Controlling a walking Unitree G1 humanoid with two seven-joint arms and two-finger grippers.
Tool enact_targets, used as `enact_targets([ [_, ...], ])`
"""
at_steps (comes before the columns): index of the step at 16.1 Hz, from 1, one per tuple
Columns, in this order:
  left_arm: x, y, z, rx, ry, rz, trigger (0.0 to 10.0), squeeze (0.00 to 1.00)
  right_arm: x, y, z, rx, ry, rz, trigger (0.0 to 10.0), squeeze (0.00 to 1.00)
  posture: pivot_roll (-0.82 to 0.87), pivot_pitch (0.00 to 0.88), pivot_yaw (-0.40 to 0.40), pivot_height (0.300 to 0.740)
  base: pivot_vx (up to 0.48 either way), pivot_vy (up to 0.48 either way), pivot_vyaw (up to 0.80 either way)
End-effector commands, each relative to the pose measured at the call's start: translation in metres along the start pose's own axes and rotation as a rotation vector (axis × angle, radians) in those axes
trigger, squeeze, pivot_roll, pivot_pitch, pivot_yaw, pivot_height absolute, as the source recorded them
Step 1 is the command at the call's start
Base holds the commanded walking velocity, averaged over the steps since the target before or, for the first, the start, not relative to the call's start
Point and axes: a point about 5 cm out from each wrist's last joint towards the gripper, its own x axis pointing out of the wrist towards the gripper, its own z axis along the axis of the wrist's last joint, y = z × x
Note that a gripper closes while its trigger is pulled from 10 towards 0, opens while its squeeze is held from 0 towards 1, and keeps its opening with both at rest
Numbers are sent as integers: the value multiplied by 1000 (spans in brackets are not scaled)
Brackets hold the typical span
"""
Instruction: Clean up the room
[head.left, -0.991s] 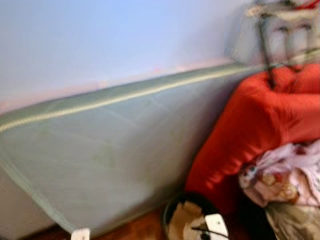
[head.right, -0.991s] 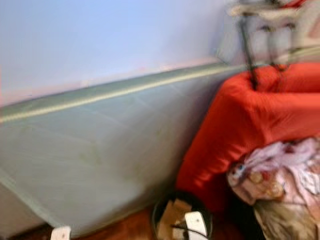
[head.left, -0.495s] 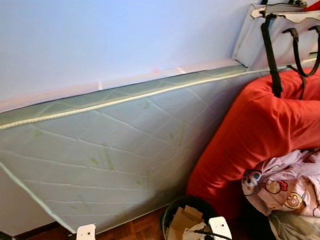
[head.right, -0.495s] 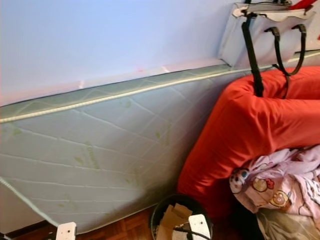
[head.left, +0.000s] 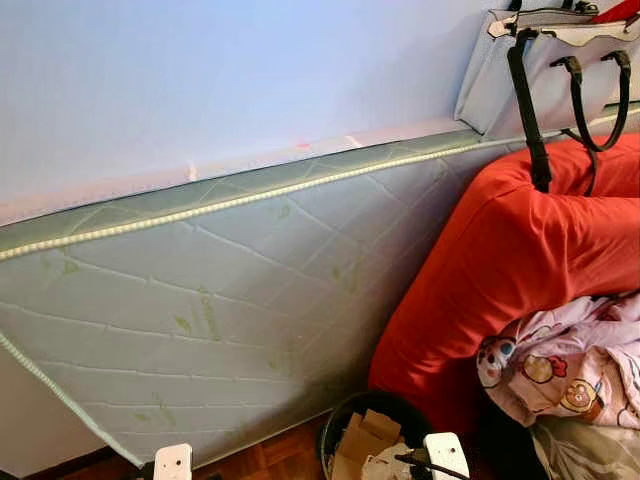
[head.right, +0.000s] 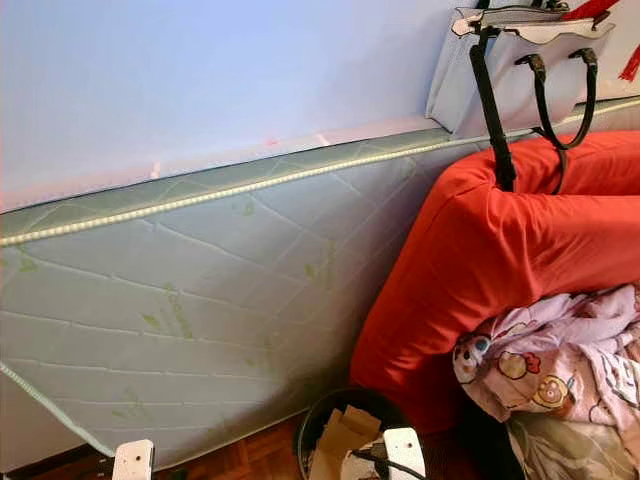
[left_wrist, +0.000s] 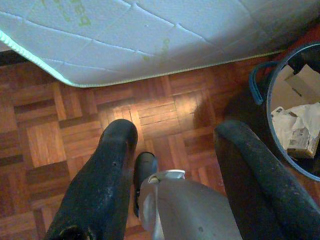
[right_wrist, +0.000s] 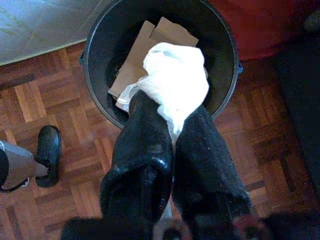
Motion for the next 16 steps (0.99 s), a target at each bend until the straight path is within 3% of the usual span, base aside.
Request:
enact_targets([
  [1, -1, 2, -5, 1, 21, 7, 10000, 0, -1, -1, -2, 30, 0, -9, 10000, 0, 50, 0, -58, 740, 0, 0, 0],
  [16, -1, 1, -6, 16, 39, 14, 10000, 0, -1, -2, -1, 60, -21, -18, 10000, 0, 47, 0, -62, 740, 0, 0, 0],
])
